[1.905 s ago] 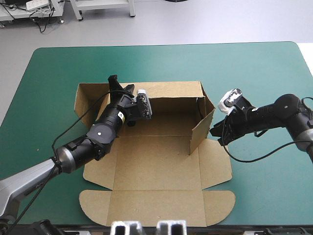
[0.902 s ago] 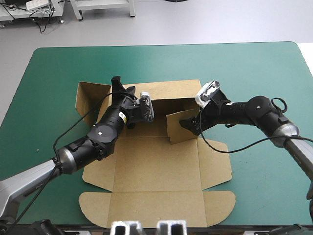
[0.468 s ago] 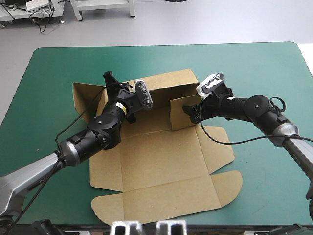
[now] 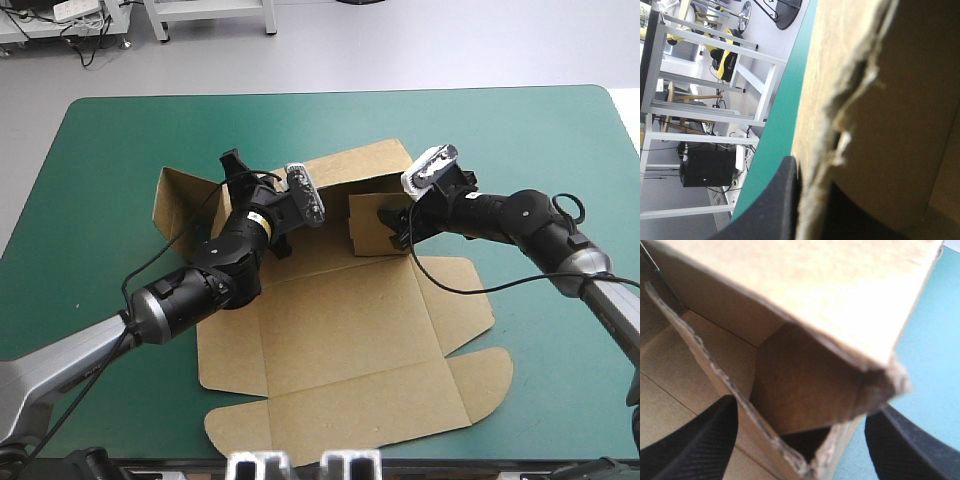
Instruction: Fold the box
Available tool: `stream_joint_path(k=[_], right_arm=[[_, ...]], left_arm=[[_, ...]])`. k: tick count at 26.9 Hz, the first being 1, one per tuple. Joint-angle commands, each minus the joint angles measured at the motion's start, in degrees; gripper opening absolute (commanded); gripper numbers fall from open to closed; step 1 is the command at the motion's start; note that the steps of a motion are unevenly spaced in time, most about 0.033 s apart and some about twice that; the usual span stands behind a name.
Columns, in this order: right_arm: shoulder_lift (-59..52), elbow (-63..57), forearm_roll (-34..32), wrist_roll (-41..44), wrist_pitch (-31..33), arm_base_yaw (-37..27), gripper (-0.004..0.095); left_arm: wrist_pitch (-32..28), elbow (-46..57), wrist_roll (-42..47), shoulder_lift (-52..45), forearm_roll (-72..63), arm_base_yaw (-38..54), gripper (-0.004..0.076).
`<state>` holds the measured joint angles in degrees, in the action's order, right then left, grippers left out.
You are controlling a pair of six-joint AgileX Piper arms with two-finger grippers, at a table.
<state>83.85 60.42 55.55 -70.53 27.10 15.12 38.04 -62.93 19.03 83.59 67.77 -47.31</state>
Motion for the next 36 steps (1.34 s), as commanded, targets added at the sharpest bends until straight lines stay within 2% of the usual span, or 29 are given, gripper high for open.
stream_joint_path(k=[1, 10, 13, 21, 24, 28, 29, 30, 34, 36], right_arm=[[-1.8, 2.2, 1.2, 0.7, -2.8, -0.3, 0.0564], [-1.8, 2.2, -3.2, 5.4, 2.4, -0.3, 0.009], [-1.8, 2.2, -2.5, 5.4, 4.0, -0.3, -0.0006], [-1.8, 2.1, -2.3, 7.2, 7.9, -0.3, -0.0023], [-1.8, 2.2, -2.3, 10.1, 8.1, -0.3, -0.0023], [-1.8, 2.3, -2.3, 11.2, 6.1, -0.3, -0.0024], [-1.8, 2.3, -2.4, 11.3, 5.0, -0.3, -0.0024], [-1.8, 2.3, -2.6, 12.8, 1.7, -0.3, -0.0023], [-1.7, 2.3, -3.2, 15.4, -8.2, -0.3, -0.0024], [-1.5, 2.4, -5.3, 17.6, -8.9, -0.3, -0.0024]], left_arm=[[-2.2, -1.8, 1.2, -1.8, -0.5, -1.1, 0.0013], [1.1, -1.8, 1.2, -1.8, 0.1, -1.0, 0.0013], [1.1, -1.8, 1.2, -1.8, 0.1, -1.0, 0.0013], [-4.2, -1.8, -0.1, -1.8, 0.1, -1.0, 0.0022], [-5.2, -1.8, -1.6, -1.8, -0.1, -1.0, 0.0113], [-5.6, -1.8, -1.7, -3.3, -0.3, -1.0, 0.0387], [-5.6, -1.8, -1.7, -3.8, -0.3, -1.3, 0.0442], [-5.5, -1.8, -1.7, -4.8, -0.3, -2.2, 0.0538], [-4.5, -1.8, -3.1, -7.0, -0.1, -6.7, 0.0563], [-2.2, -1.8, -3.2, -8.4, 1.5, -10.8, 0.0563]])
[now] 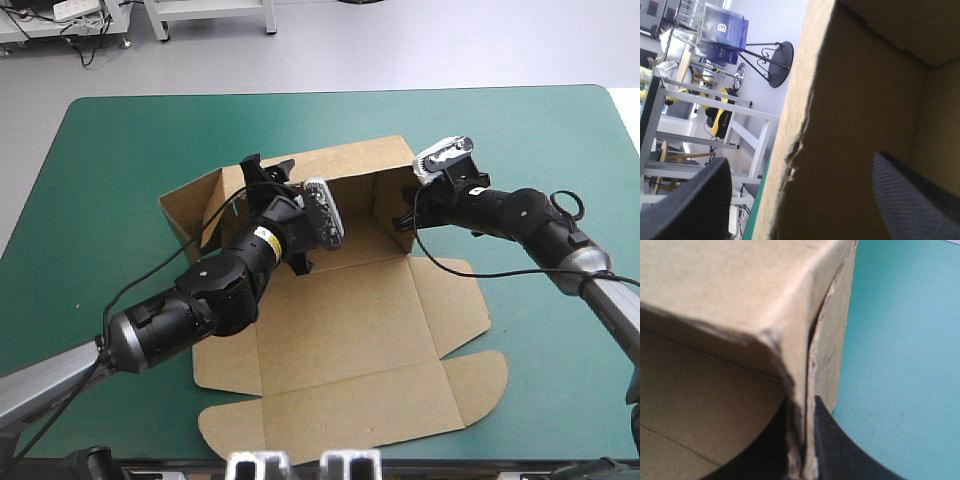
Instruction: Fold the box
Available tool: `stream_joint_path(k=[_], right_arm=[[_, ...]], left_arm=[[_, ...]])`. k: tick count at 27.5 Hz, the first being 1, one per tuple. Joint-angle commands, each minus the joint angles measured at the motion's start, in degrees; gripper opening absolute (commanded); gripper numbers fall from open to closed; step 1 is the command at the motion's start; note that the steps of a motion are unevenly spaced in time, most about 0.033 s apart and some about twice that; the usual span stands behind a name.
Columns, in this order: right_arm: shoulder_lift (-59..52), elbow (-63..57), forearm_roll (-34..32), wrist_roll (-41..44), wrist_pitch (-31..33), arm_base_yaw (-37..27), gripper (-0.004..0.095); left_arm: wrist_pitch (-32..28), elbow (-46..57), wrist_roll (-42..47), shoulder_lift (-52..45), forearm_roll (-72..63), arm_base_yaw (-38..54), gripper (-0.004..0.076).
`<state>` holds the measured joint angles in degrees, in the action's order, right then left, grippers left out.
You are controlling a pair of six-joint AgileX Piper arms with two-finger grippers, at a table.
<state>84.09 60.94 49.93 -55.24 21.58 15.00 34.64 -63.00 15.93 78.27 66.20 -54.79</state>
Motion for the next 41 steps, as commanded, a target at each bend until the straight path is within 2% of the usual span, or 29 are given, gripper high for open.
stream_joint_path(k=[1, 2, 3, 4, 5, 7, 9, 11, 15, 17, 21, 29, 34, 37, 39, 41], right_arm=[[-1.7, 1.9, -0.5, 3.5, -3.2, -0.2, -0.0024], [-1.5, 2.6, -3.9, 6.6, -1.4, -0.2, -0.0023], [-1.5, 3.5, -5.6, 7.6, 0.3, -0.2, -0.0023], [-1.5, 4.5, -6.8, 7.7, 2.0, -0.2, -0.0023], [-1.5, 6.1, -8.8, 8.4, 4.4, -0.2, -0.0023], [-1.5, 9.3, -12.4, 10.9, 8.5, -0.2, -0.0024], [-1.5, 13.7, -18.9, 15.9, 14.3, -0.2, -0.0024], [-1.5, 18.7, -28.1, 22.5, 23.0, -0.2, -0.0024], [-1.5, 25.9, -38.8, 28.2, 36.4, -0.2, -0.0024], [-1.4, 28.0, -40.8, 28.7, 41.7, -0.2, -0.0024], [0.1, 31.9, -40.5, 28.7, 50.3, -0.2, -0.0024], [6.9, 32.7, -38.3, 31.2, 50.4, -0.2, -0.0024], [15.3, 36.0, -38.1, 31.2, 50.3, -0.2, -0.0024], [20.8, 41.9, -37.9, 33.1, 50.3, -0.2, -0.001], [21.9, 45.2, -36.2, 33.3, 50.3, -0.2, 0.0056], [21.9, 48.7, -35.0, 32.7, 50.3, -0.2, 0.0182]], left_arm=[[2.5, -1.7, 0.0, -3.7, 3.5, -4.3, 0.0559], [5.5, -2.0, 0.7, -5.2, 3.4, -6.7, 0.0508], [7.6, -2.3, 2.2, -6.6, 3.1, -8.0, 0.0416], [8.3, -3.1, 4.3, -7.8, 2.5, -8.1, 0.0301], [8.4, -4.0, 7.4, -9.5, 1.7, -7.8, 0.0145], [8.7, -5.2, 9.0, -11.2, 1.7, -7.7, -0.001], [9.9, -7.5, 8.8, -12.3, 0.4, -7.7, 0.0015], [14.5, -10.1, 7.6, -12.4, -1.7, -7.7, 0.0014], [19.6, -13.4, 6.6, -12.5, -8.5, -5.0, 0.0014], [19.3, -14.4, 5.9, -12.9, -13.9, -1.3, 0.0014], [18.9, -14.9, 6.0, -14.1, -23.1, 6.6, 0.0014], [19.8, -14.9, 5.5, -15.9, -27.5, 19.0, 0.0014], [20.1, -14.9, 3.6, -17.1, -28.6, 22.0, 0.0013], [21.5, -14.9, 2.8, -17.1, -28.6, 22.5, 0.0014], [22.9, -14.9, 2.7, -17.1, -28.8, 22.5, 0.0013], [23.3, -14.9, 2.7, -17.1, -28.8, 22.5, 0.0013]])
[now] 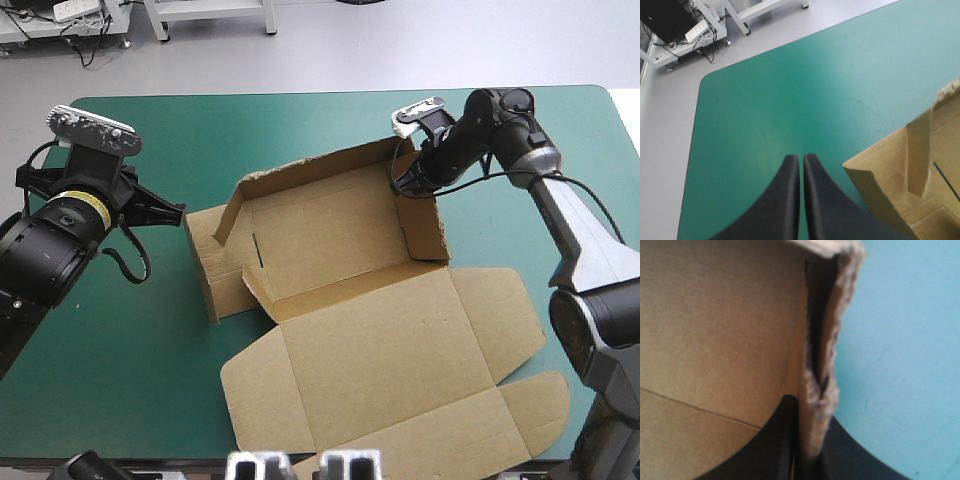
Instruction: Fold the box
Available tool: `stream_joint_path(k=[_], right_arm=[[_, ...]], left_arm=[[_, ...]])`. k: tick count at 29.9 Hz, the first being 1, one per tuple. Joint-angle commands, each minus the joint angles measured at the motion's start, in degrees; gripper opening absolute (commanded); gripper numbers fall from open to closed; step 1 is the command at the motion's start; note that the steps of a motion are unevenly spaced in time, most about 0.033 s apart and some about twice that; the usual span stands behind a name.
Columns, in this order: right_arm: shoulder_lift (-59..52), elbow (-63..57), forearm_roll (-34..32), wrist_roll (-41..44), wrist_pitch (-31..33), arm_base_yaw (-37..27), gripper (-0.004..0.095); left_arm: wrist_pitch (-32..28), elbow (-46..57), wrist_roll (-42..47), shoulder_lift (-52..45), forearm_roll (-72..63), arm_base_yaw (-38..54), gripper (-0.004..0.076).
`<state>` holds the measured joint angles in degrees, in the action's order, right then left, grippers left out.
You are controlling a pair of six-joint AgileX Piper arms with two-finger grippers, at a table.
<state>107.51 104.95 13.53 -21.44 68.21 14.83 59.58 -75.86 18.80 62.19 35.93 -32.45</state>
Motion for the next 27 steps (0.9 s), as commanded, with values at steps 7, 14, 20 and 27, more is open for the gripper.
stream_joint_path(k=[7, 14, 20, 27], right_arm=[[-4.8, 14.1, 1.5, 3.1, 3.7, 0.0, 0.0617], [-9.4, 14.2, 1.6, 4.9, 3.7, 0.0, 0.0629], [-8.6, 14.2, 1.4, 4.9, 3.7, 0.0, 0.0629], [-0.7, 14.2, 1.0, 5.5, 3.7, 0.0, 0.0611]], left_arm=[[-1.7, -2.0, 0.7, -1.0, 1.2, 0.2, 0.0013], [-1.5, -2.0, 0.7, -1.0, 0.6, 0.2, 0.0013], [-1.5, -2.0, 0.7, -1.0, 0.0, 0.2, 0.0013], [-0.7, -2.0, 0.7, -1.0, -2.2, 0.2, 0.0013]])
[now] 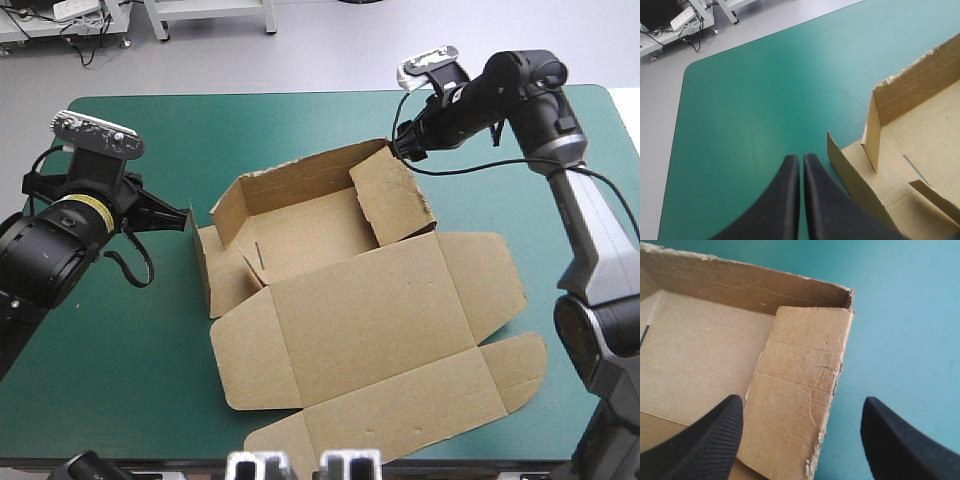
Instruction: Fold the box
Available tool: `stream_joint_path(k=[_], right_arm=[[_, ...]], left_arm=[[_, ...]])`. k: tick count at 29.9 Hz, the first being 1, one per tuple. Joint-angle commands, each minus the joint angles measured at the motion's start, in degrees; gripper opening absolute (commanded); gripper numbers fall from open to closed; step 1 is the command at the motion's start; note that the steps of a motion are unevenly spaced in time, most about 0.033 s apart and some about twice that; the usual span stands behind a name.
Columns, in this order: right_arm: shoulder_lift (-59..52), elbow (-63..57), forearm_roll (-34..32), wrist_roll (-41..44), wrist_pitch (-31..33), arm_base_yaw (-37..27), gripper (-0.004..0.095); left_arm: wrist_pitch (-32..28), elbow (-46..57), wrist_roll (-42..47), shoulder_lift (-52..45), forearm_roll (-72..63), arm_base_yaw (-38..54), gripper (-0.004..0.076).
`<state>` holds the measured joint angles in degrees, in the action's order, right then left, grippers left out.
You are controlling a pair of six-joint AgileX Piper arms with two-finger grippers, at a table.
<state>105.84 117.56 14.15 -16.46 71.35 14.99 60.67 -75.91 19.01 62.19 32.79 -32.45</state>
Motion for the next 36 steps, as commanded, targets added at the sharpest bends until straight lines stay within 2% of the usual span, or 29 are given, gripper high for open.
stream_joint_path(k=[1, 7, 12, 19, 22, 28, 30, 36], right_arm=[[2.1, 1.6, 0.5, 1.0, 0.6, -0.2, 0.0599], [8.3, 1.6, 3.4, 1.5, 0.6, -0.2, 0.053], [11.6, 1.6, 3.6, 1.4, 0.6, -0.2, 0.0529], [13.8, 1.6, 4.8, 2.3, 0.6, -0.2, 0.047], [14.2, 1.6, 4.4, 2.5, 0.6, -0.2, 0.0363], [14.5, 1.6, -1.6, 2.7, 0.6, -0.3, 0.0041], [14.5, 1.6, -1.2, 3.7, 0.6, -0.9, -0.0027], [10.2, 1.6, 6.1, 1.5, 0.6, -4.1, -0.0024]], left_arm=[[-1.3, -2.0, 0.5, -1.0, 1.0, 0.2, 0.0013], [2.5, -2.0, 0.5, -1.2, 2.7, 0.2, 0.0013], [1.6, -2.0, 0.5, -2.1, 3.3, 0.2, 0.0013], [1.2, -2.0, 0.5, -2.7, 2.9, 0.2, 0.0013], [1.2, -2.0, 0.5, -2.7, 2.8, 0.2, 0.0013], [0.5, -2.0, 1.6, -2.7, -0.1, 0.2, 0.0013], [-0.4, -2.0, 2.9, -2.7, -1.8, 0.2, 0.0013], [-0.5, -2.0, 3.5, -2.7, -3.2, 0.2, 0.0012]])
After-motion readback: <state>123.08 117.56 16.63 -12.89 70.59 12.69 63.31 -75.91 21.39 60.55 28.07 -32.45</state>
